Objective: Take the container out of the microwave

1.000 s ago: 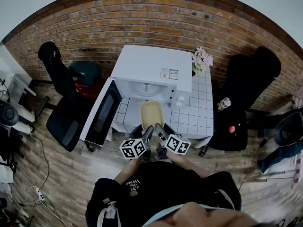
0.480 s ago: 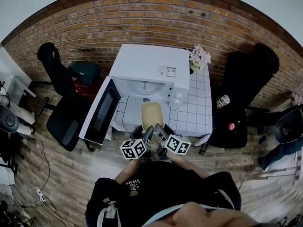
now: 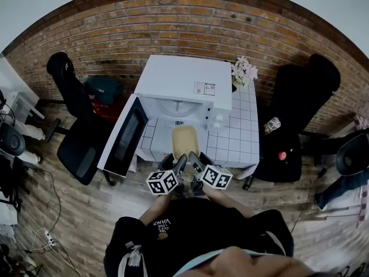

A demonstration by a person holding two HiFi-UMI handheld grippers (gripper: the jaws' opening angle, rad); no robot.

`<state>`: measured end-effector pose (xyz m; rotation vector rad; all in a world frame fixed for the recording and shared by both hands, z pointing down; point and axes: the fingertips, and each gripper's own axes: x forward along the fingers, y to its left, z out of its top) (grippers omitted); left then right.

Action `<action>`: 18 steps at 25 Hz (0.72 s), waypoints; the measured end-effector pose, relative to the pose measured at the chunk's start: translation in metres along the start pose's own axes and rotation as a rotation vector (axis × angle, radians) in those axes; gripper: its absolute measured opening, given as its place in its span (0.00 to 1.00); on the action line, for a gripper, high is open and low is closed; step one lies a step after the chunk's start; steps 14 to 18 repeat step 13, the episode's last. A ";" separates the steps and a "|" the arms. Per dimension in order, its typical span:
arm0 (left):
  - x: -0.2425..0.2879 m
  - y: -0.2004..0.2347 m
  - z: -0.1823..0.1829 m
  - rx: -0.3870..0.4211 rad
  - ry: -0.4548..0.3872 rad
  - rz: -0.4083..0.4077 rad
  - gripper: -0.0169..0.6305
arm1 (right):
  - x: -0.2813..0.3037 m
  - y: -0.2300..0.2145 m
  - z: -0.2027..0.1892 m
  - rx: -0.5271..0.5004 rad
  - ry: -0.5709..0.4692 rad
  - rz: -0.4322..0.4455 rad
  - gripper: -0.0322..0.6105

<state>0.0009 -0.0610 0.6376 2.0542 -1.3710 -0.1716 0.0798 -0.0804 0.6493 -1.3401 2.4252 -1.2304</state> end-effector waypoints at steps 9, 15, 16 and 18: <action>0.000 -0.001 0.001 0.000 0.002 0.002 0.42 | -0.001 0.005 0.000 0.003 0.010 0.010 0.40; 0.002 0.001 0.001 -0.003 0.006 0.002 0.42 | 0.000 0.004 0.002 -0.008 0.009 0.003 0.40; 0.002 0.001 0.001 -0.003 0.006 0.002 0.42 | 0.000 0.004 0.002 -0.008 0.009 0.003 0.40; 0.002 0.001 0.001 -0.003 0.006 0.002 0.42 | 0.000 0.004 0.002 -0.008 0.009 0.003 0.40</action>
